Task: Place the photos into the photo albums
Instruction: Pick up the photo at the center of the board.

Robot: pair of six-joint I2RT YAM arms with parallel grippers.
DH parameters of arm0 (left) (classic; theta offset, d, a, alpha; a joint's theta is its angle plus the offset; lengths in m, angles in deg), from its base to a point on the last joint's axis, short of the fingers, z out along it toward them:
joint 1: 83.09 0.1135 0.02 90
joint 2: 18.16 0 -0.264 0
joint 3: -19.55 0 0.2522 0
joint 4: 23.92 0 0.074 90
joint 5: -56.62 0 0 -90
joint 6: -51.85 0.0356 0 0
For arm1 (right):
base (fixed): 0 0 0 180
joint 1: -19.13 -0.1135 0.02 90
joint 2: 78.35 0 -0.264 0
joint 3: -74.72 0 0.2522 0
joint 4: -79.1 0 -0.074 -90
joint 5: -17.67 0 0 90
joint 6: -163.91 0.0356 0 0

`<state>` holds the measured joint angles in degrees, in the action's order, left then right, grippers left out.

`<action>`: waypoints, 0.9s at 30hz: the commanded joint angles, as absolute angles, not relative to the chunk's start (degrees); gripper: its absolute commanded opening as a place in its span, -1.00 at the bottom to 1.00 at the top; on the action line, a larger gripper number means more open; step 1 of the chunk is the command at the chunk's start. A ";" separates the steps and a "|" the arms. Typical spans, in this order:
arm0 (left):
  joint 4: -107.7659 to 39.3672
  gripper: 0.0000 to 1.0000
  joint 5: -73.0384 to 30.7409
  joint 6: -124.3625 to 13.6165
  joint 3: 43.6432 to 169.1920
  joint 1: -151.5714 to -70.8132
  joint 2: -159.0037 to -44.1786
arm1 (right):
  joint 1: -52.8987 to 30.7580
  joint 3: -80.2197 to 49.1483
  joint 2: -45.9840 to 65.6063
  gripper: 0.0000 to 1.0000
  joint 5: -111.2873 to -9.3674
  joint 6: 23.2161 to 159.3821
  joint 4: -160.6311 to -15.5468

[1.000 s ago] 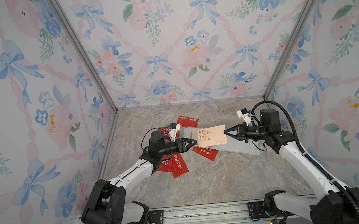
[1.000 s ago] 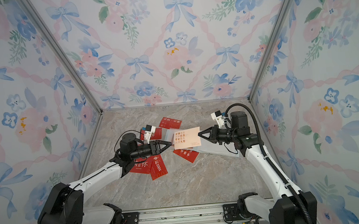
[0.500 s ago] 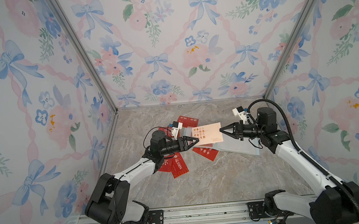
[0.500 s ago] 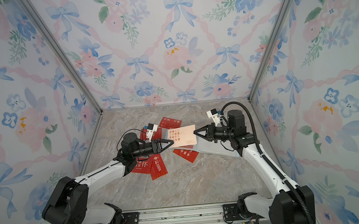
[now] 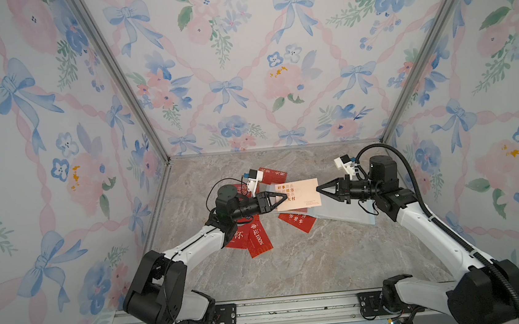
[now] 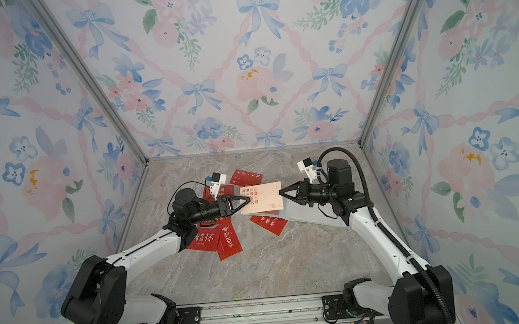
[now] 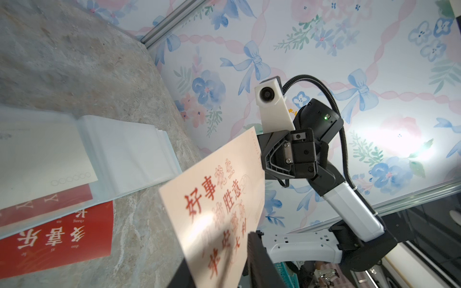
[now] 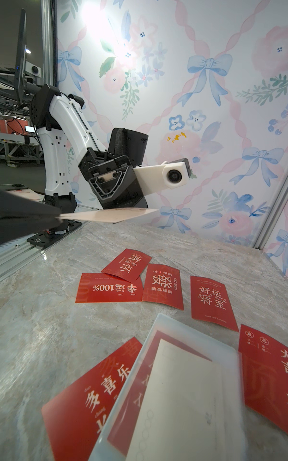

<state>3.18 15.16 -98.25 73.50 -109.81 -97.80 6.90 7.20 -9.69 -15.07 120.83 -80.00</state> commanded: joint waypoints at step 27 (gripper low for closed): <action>3.77 -1.00 15.31 -98.78 75.13 -108.18 -103.59 | 10.97 6.72 -8.30 -0.16 -24.09 113.73 -70.16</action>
